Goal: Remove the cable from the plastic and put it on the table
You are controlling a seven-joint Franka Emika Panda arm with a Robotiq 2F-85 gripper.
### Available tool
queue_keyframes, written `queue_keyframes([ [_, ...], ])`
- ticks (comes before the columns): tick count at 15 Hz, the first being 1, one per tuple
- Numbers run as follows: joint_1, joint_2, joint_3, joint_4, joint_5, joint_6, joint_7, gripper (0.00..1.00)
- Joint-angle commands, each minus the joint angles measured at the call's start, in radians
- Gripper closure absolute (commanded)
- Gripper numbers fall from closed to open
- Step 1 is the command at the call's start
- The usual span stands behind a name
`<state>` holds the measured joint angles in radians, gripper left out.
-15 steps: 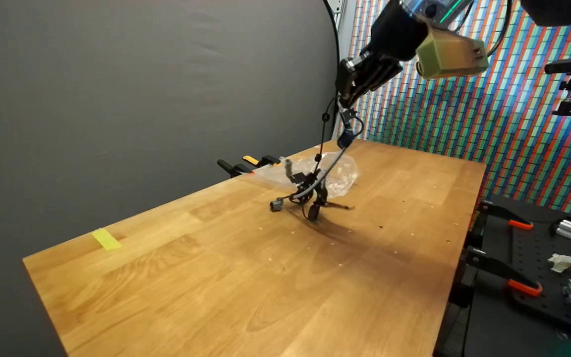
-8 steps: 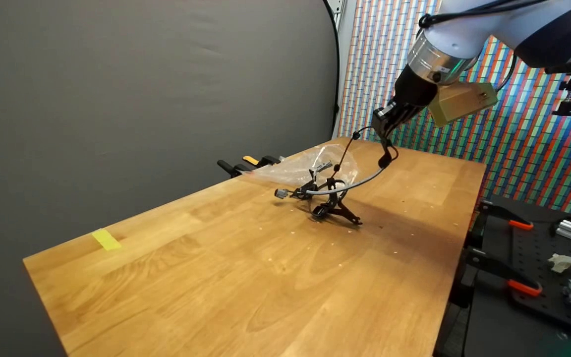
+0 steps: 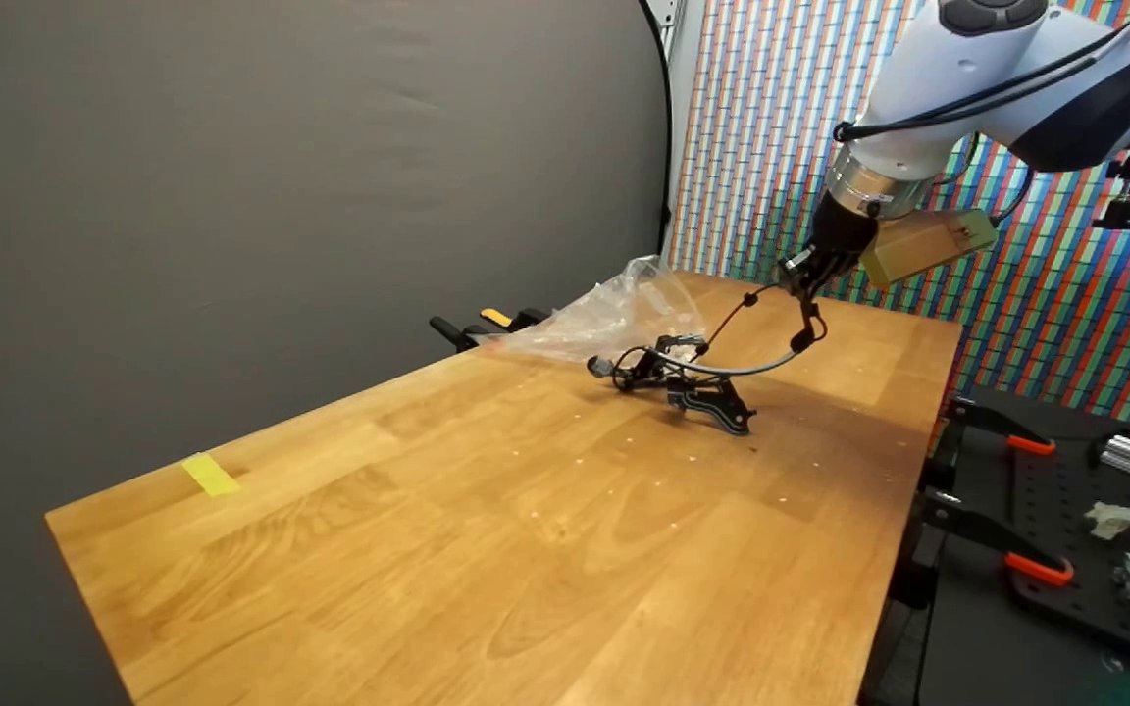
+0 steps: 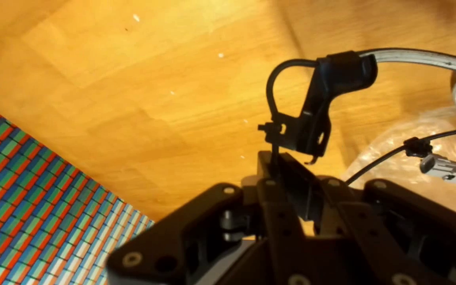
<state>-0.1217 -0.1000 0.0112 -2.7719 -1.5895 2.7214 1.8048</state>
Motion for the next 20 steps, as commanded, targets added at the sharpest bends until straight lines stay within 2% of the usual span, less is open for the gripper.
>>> queue_keyframes([
  [1,-0.046,0.016,-0.043,0.000,-0.101,-0.007,0.069,0.66],
  [2,-0.056,0.017,-0.053,0.000,-0.121,-0.010,0.083,0.65],
  [6,-0.063,-0.009,-0.061,0.003,-0.121,0.013,0.105,0.36],
  [8,-0.051,-0.031,-0.048,0.010,-0.094,0.021,0.109,0.20],
  [9,-0.046,-0.039,-0.041,0.015,-0.055,0.026,0.099,0.12],
  [11,-0.037,-0.053,-0.035,0.021,0.031,0.062,0.083,0.00],
  [15,0.006,-0.076,-0.021,0.029,0.173,0.153,0.072,0.00],
  [17,0.042,-0.070,-0.021,0.030,0.282,0.184,0.028,0.00],
  [20,0.121,-0.101,-0.016,0.023,0.446,0.130,-0.031,0.00],
])
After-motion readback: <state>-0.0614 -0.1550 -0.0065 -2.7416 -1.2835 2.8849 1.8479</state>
